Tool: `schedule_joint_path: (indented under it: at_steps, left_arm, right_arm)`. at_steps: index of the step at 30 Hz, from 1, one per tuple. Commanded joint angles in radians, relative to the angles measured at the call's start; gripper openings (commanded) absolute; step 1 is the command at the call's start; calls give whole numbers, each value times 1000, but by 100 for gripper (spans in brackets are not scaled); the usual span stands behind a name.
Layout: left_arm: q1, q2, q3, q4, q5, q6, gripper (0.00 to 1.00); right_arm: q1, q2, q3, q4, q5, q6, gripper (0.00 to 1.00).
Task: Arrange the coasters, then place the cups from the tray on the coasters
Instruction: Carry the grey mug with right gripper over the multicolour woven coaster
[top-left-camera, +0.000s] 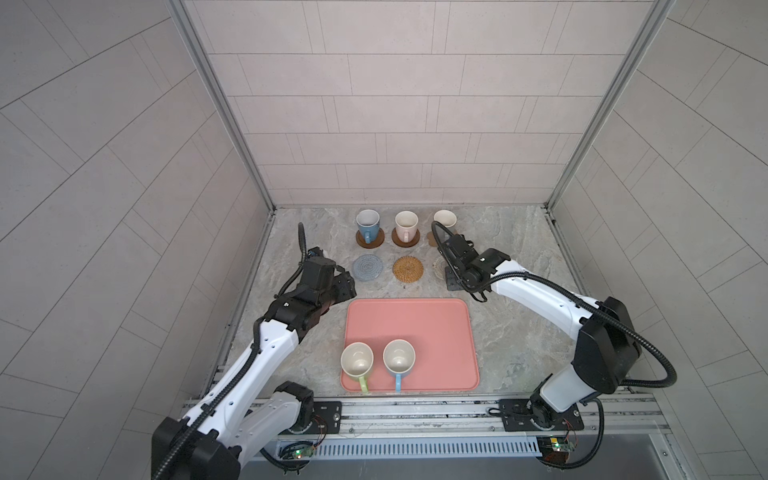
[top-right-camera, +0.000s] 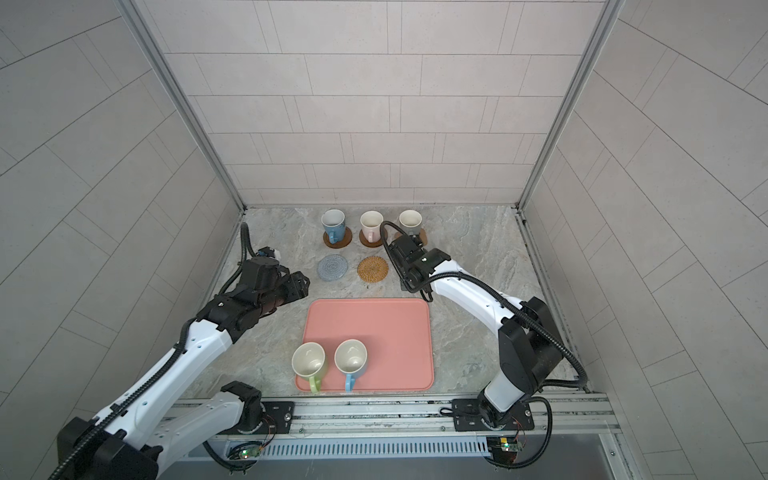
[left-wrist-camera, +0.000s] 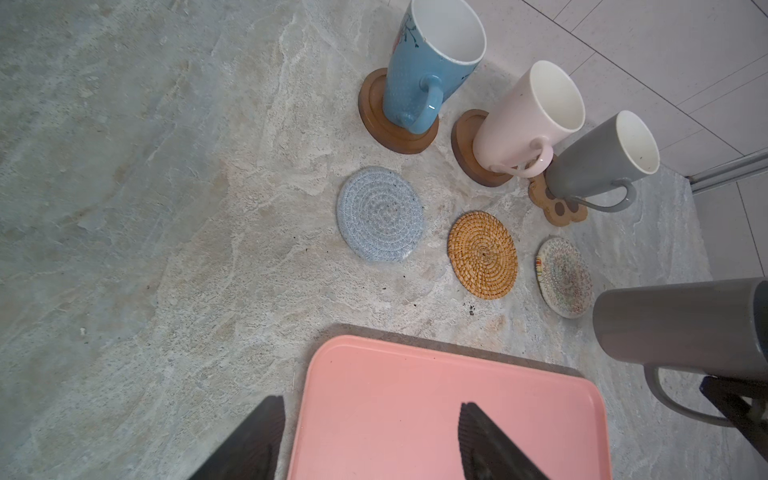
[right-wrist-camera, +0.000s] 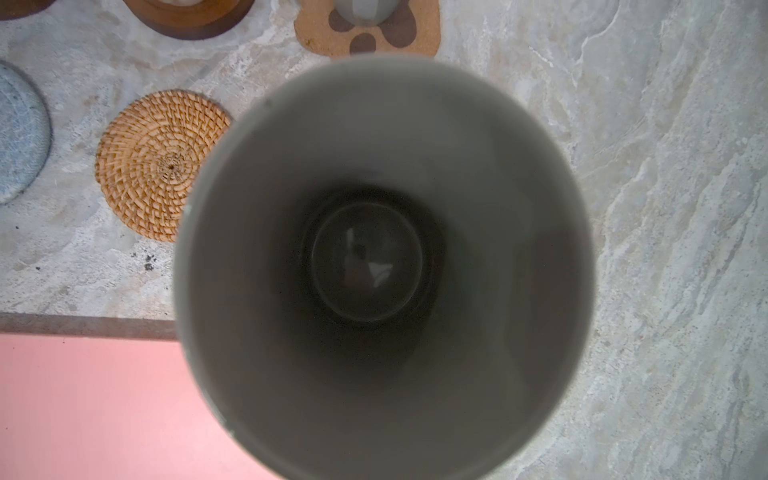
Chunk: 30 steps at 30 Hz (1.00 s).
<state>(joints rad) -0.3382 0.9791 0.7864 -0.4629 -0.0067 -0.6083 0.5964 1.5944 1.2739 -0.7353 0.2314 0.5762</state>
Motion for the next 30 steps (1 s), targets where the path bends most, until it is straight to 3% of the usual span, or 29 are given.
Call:
schedule_joint_path:
  at_steps: [1, 30]
  left_arm:
    - [5, -23, -18, -6, -6, -27, 73]
    - [6, -81, -66, -31, 10, -50, 73]
  right_arm:
    - [-17, 6, 41, 76, 26, -24, 4]
    - [-74, 188, 180, 121, -18, -54, 4]
